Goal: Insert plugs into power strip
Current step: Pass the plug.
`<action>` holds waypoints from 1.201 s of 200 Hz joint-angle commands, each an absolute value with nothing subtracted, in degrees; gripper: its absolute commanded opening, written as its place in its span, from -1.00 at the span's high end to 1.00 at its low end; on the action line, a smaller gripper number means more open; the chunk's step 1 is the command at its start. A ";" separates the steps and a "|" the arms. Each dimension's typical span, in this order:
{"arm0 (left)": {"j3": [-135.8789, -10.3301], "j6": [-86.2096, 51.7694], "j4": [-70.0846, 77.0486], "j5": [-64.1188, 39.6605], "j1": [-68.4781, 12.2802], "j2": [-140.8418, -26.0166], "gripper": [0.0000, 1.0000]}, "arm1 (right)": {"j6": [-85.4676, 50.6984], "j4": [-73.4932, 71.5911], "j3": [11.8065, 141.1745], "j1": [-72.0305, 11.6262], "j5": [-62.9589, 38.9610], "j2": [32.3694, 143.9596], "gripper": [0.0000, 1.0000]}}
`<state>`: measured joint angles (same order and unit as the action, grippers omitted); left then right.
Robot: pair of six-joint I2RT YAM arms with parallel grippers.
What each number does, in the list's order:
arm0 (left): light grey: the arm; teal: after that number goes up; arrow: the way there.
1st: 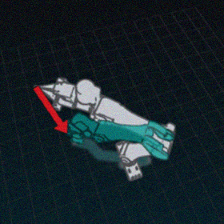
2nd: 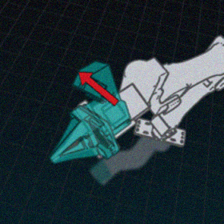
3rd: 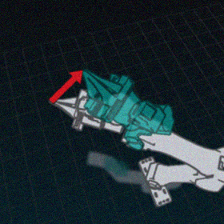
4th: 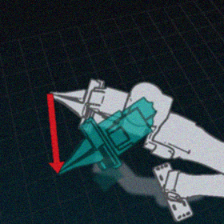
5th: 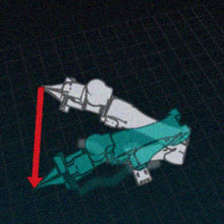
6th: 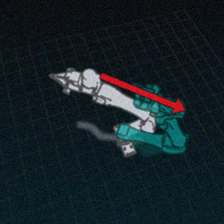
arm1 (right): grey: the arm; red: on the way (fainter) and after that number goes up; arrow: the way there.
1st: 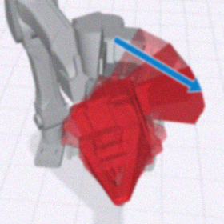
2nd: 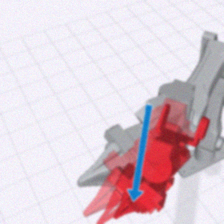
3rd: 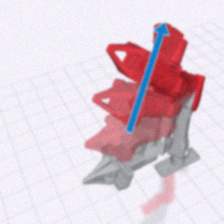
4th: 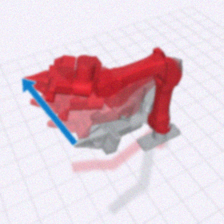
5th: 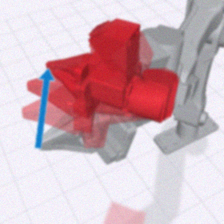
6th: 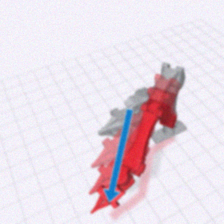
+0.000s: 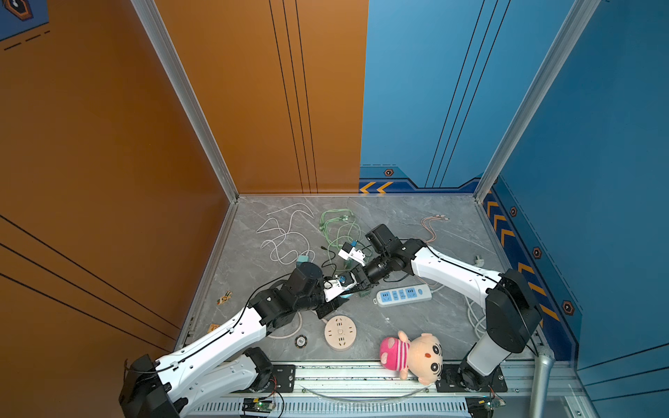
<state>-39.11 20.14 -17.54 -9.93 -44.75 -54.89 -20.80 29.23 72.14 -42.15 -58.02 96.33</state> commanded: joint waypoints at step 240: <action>-47.88 -8.33 -35.18 12.10 -34.01 -49.64 0.14 | -17.83 51.21 77.92 -45.88 -30.07 94.02 1.00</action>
